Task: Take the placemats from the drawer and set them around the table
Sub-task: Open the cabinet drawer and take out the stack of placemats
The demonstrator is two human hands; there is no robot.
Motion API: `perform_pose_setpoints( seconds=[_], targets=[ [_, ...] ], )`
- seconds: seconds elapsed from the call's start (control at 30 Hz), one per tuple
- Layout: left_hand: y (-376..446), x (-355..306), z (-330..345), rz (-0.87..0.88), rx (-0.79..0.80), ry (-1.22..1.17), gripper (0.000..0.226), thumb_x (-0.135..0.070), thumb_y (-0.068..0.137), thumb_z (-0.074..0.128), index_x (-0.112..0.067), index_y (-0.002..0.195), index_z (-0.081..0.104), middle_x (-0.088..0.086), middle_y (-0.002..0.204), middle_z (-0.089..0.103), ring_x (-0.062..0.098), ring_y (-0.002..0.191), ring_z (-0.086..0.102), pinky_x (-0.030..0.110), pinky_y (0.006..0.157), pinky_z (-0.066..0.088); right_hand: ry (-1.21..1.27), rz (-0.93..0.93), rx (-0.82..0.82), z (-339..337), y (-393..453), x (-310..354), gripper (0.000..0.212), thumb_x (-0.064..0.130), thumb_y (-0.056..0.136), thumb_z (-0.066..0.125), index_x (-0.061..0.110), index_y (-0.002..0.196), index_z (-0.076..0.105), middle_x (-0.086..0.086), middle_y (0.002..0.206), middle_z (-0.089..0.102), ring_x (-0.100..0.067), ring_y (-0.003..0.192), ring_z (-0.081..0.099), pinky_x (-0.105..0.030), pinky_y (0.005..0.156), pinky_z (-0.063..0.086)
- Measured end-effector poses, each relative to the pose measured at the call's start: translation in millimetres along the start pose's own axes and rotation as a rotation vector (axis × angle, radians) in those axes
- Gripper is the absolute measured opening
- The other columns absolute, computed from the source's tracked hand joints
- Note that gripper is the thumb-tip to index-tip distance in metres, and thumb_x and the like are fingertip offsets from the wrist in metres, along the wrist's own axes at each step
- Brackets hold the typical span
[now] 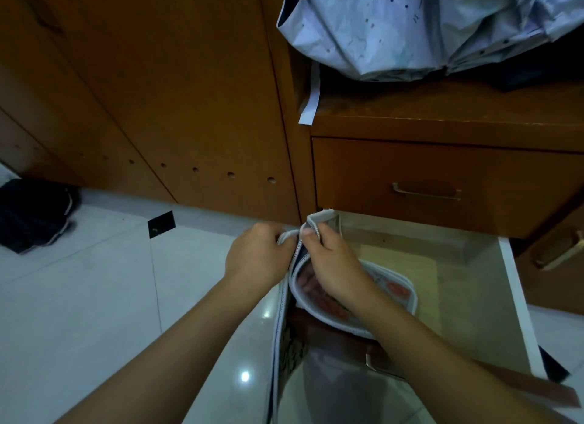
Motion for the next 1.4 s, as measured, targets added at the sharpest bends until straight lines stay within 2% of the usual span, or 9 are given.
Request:
perform_pose_setpoints(
  seconds=[0.23,0.4,0.5,0.7,0.77,0.87,1.0,1.13,1.4],
  targets=[
    [-2,-2,-2,-0.006,0.151,-0.117,0.041,-0.049,0.093,0.052,-0.016,0.073,0.065,0.005,0.061,0.064,0.019,0.060,0.066,0.046,0.061,0.059,0.099,0.048,0.000,0,4,-2,0.023,0.021,0.103,0.035,0.013,0.101,0.057,-0.016,0.072,0.063,-0.025,0.051,0.060,-0.033,0.046,0.050],
    [-3,-2,0,0.064,0.107,0.013,0.038,-0.039,0.094,0.053,-0.012,0.069,0.061,0.006,0.058,0.060,0.024,0.056,0.063,0.046,0.059,0.055,-0.397,-0.033,-0.043,-5,11,-3,0.028,0.024,0.099,0.038,0.023,0.073,0.047,-0.002,0.069,0.052,-0.019,0.066,0.051,-0.032,0.056,0.033],
    [-5,-2,3,0.121,0.072,0.082,0.040,-0.038,0.095,0.052,-0.011,0.065,0.055,0.006,0.059,0.056,0.025,0.058,0.060,0.041,0.058,0.051,-0.483,-0.034,0.017,-6,11,0,0.033,0.022,0.100,0.038,0.017,0.068,0.044,-0.003,0.067,0.046,-0.022,0.067,0.048,-0.033,0.054,0.030],
    [-4,3,3,0.159,0.033,0.185,0.035,-0.033,0.098,0.048,-0.009,0.075,0.057,0.007,0.071,0.057,0.027,0.069,0.054,0.036,0.060,0.042,-1.083,-0.227,0.064,-6,4,17,0.027,0.020,0.102,0.035,0.011,0.105,0.060,-0.007,0.096,0.057,-0.026,0.084,0.057,-0.035,0.062,0.041],
    [-5,2,5,0.176,0.030,0.202,0.033,-0.031,0.098,0.047,-0.009,0.077,0.057,0.007,0.073,0.059,0.026,0.070,0.054,0.036,0.061,0.042,-1.055,-0.210,0.079,-4,3,18,0.028,0.022,0.103,0.034,0.014,0.096,0.060,-0.007,0.090,0.057,-0.025,0.080,0.057,-0.035,0.063,0.044],
    [-4,6,6,0.179,0.028,0.195,0.033,-0.031,0.098,0.047,-0.008,0.077,0.058,0.008,0.073,0.059,0.027,0.070,0.055,0.037,0.061,0.043,-0.709,-0.095,0.186,-1,10,6,0.035,0.028,0.103,0.033,0.019,0.074,0.049,-0.003,0.069,0.055,-0.021,0.066,0.054,-0.032,0.056,0.039],
    [-5,8,5,0.141,0.034,0.102,0.040,-0.042,0.096,0.048,-0.011,0.071,0.057,0.004,0.066,0.058,0.022,0.064,0.055,0.034,0.055,0.039,-0.189,0.099,0.255,-1,10,-10,0.040,0.042,0.102,0.028,0.019,0.091,0.058,-0.011,0.071,0.070,-0.020,0.054,0.060,-0.029,0.049,0.044],
    [-9,6,5,0.114,0.053,0.062,0.036,-0.051,0.086,0.056,-0.016,0.075,0.060,-0.001,0.068,0.061,0.015,0.063,0.058,0.030,0.053,0.042,-0.277,-0.009,0.217,-2,9,-9,0.038,0.042,0.101,0.027,0.028,0.082,0.056,0.001,0.079,0.065,-0.016,0.075,0.060,-0.031,0.066,0.044],
    [-12,14,3,0.177,-0.060,0.359,0.022,-0.038,0.092,0.051,-0.016,0.089,0.051,0.005,0.081,0.061,0.029,0.073,0.057,0.033,0.057,0.039,-0.673,-0.285,0.170,8,15,-14,0.027,0.041,0.101,0.033,0.029,0.106,0.056,0.007,0.105,0.046,-0.011,0.103,0.043,-0.034,0.090,0.040]
  ],
)
Point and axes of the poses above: each hand's wrist, its own y-axis towards the middle knuckle, its own z-axis out of the palm, x = y × z, the point moved 3 cm from there along y, towards the middle knuckle
